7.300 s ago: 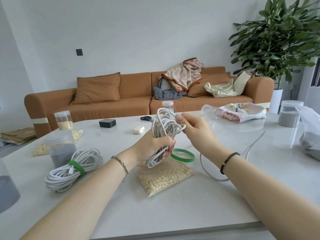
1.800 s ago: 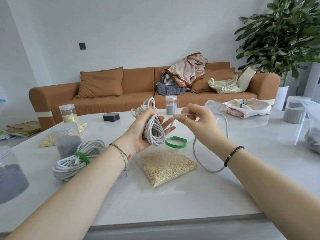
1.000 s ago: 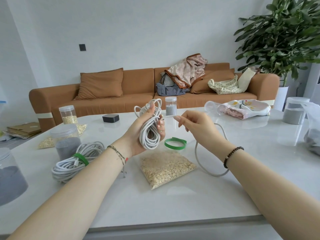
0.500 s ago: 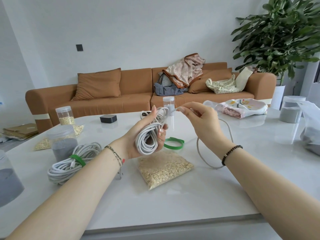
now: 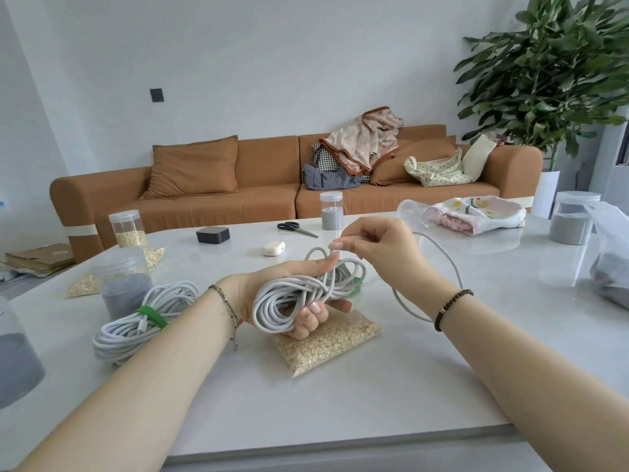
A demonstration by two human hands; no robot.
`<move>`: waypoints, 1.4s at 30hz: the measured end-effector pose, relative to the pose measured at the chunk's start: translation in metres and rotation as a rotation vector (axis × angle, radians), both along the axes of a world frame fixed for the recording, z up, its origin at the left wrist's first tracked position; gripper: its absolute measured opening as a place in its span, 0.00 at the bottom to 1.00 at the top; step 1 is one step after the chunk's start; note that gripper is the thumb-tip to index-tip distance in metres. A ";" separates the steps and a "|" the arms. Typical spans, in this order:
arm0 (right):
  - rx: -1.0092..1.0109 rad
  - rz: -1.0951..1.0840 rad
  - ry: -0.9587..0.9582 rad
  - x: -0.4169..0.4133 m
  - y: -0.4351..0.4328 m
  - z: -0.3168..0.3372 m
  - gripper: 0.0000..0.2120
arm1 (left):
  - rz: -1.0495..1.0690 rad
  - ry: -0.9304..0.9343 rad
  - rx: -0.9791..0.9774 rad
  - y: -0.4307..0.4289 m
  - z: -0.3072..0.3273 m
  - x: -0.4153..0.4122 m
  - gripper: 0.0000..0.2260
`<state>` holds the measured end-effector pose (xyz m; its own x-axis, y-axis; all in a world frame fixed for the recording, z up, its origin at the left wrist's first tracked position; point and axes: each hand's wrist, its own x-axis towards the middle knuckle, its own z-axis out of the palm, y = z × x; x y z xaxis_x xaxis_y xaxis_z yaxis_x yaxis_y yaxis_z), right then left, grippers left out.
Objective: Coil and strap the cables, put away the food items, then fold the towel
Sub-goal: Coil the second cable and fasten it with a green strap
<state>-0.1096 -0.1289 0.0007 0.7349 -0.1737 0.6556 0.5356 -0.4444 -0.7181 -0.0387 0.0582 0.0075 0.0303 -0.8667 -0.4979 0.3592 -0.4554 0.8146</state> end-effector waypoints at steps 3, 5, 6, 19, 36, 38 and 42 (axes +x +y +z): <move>0.013 0.042 0.043 0.001 0.003 -0.002 0.16 | -0.048 -0.088 0.011 0.001 0.001 -0.001 0.37; 0.025 0.052 0.051 0.000 0.004 -0.002 0.16 | -0.061 -0.108 0.016 0.001 0.002 -0.001 0.37; 0.031 0.050 0.050 0.000 0.005 -0.002 0.16 | -0.063 -0.110 0.021 0.001 0.002 -0.001 0.37; 0.037 0.061 0.024 0.004 0.005 -0.012 0.21 | -0.123 -0.130 -0.159 -0.004 0.002 -0.002 0.17; -0.052 -0.086 0.018 0.004 -0.009 -0.009 0.17 | 0.305 -0.204 -0.693 0.001 0.013 0.003 0.14; -0.085 -0.132 0.023 0.005 -0.010 -0.009 0.16 | 0.470 -0.243 -0.730 0.000 0.012 0.004 0.12; -0.152 -0.188 0.014 0.005 -0.012 -0.009 0.13 | 0.765 -0.480 -0.616 -0.005 0.003 0.011 0.14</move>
